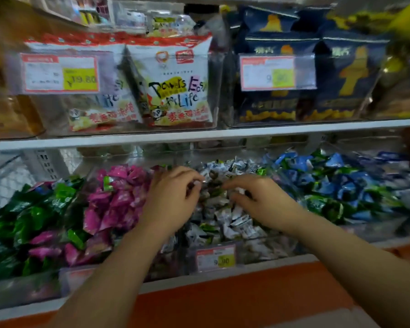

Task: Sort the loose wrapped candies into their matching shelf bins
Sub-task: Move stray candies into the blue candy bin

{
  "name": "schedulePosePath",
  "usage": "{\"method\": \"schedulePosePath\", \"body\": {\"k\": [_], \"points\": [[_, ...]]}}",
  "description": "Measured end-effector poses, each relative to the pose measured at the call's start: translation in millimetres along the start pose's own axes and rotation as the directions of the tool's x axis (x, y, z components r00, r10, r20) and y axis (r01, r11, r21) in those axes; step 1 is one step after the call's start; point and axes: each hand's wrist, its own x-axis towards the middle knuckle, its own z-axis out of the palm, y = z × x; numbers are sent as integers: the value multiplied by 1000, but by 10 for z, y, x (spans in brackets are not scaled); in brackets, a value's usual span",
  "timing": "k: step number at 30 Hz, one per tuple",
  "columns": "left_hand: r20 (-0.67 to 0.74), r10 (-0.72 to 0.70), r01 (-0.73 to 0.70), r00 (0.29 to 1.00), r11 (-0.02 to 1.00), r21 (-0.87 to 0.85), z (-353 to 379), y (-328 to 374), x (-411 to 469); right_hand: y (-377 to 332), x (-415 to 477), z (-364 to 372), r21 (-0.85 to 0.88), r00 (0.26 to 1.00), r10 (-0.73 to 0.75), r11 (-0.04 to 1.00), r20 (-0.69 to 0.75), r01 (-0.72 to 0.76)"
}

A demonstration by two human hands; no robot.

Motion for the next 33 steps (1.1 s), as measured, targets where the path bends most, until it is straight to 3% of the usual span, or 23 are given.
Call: {"method": "schedulePosePath", "body": {"k": [8, 13, 18, 23, 27, 33], "points": [[213, 119, -107, 970, 992, -70, 673, 702, 438, 1018, -455, -482, 34, 951, 263, 965, -160, -261], [337, 101, -41, 936, 982, -182, 1039, 968, 749, 1473, -264, -549, 40, 938, 327, 945, -113, -324], [348, 112, -46, 931, 980, -195, 1324, 936, 1077, 1839, 20, -450, -57, 935, 351, 935, 40, -349], [309, 127, -56, 943, 972, -229, 1413, 796, 1301, 2078, 303, -321, -70, 940, 337, 940, 60, -333], [304, 133, -56, 943, 967, -249, 1457, 734, 1320, 2204, 484, -215, -267, 933, 341, 916, 118, -301], [296, 152, -67, 943, 957, -281, 1461, 717, 1329, 2198, 608, -173, -419, 924, 350, 870, 156, -259]]}}
